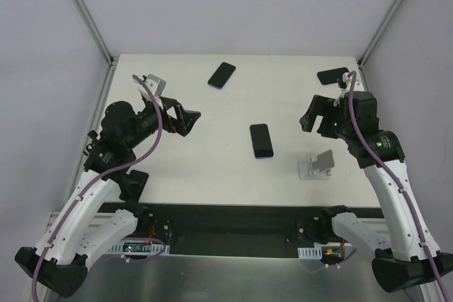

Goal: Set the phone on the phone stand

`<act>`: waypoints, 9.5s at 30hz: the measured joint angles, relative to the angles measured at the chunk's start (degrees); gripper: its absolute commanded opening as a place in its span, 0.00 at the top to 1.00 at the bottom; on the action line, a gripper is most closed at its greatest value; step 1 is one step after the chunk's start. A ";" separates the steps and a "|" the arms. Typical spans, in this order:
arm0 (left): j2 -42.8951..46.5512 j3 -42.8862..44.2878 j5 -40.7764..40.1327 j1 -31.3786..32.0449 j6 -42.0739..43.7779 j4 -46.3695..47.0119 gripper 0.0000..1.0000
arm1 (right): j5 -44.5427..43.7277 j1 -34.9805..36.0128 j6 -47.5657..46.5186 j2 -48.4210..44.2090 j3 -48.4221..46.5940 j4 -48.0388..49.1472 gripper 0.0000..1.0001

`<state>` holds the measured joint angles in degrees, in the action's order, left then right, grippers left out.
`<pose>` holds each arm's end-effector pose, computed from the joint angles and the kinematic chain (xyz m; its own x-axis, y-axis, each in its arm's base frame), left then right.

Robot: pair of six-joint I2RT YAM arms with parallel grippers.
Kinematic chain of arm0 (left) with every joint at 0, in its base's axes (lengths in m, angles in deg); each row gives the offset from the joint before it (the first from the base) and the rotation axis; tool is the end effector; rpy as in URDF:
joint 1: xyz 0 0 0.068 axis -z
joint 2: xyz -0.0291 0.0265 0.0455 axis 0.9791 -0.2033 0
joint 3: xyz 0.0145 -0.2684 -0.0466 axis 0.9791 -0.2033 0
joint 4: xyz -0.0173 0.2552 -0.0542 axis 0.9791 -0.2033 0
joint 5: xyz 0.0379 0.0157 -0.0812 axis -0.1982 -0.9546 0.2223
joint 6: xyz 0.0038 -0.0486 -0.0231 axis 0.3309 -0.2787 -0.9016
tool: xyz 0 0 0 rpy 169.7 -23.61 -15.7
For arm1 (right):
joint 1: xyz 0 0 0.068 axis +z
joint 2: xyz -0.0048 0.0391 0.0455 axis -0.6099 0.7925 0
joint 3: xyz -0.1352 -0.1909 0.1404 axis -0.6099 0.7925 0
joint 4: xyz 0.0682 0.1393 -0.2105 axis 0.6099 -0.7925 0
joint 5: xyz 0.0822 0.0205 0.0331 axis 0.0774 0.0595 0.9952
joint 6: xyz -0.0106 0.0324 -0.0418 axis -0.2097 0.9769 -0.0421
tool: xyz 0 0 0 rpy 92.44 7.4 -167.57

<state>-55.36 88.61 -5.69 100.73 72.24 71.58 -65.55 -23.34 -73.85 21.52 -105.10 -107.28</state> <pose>0.1604 -0.0774 0.3943 -0.0681 -0.1354 -0.9884 0.6282 0.7639 -0.1479 0.1785 0.0446 0.3871 -0.4882 -0.0575 -0.8708 -0.1983 0.9790 0.0465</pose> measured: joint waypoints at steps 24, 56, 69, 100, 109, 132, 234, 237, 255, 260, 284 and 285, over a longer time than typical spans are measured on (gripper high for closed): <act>-8.28 2.67 3.43 6.86 -3.89 -3.23 0.04 | -7.58 -7.96 12.72 9.68 3.13 -1.68 0.04; -20.48 6.12 8.50 8.31 -4.96 -6.78 0.07 | -5.46 -29.99 20.85 79.38 -44.11 38.62 0.49; -21.97 6.32 8.39 8.31 -4.76 -7.69 0.07 | -7.54 -31.08 28.04 95.60 -60.33 42.86 0.66; -24.22 7.06 9.92 8.31 -5.03 -7.69 0.06 | -6.58 -30.18 29.97 105.26 -73.31 40.63 0.49; -24.02 7.06 9.97 8.31 -5.05 -7.69 0.07 | -0.85 -30.12 31.91 104.50 -70.55 43.30 0.49; -21.86 7.06 12.24 8.31 -5.55 -7.69 0.06 | 21.05 -18.99 14.14 65.96 -28.74 29.22 0.12; -21.20 7.61 18.93 6.19 -11.50 -7.65 0.07 | -16.48 -18.40 -7.91 61.13 -35.04 27.67 0.99; -21.84 7.61 18.91 5.55 -11.47 -7.65 0.07 | -12.26 -20.33 -10.84 67.08 -41.29 26.97 0.99; -23.17 7.61 19.34 5.18 -11.47 -7.67 0.07 | 4.55 -28.24 -15.13 70.66 -41.27 21.81 0.99; -23.17 7.61 19.37 5.18 -11.47 -7.63 0.07 | 5.09 -28.39 -16.24 70.66 -40.59 21.84 0.49; -23.17 7.61 20.31 5.16 -11.43 -7.67 0.07 | -1.99 -12.85 -5.49 72.08 -54.25 24.55 0.72; -23.17 7.61 20.31 5.16 -11.43 -7.63 0.07 | 0.02 -13.20 -3.65 74.38 -55.36 25.73 0.75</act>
<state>-78.53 96.21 14.62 105.89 60.81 63.95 -65.53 -36.54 -77.50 95.90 -160.47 -81.56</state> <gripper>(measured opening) 0.935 0.666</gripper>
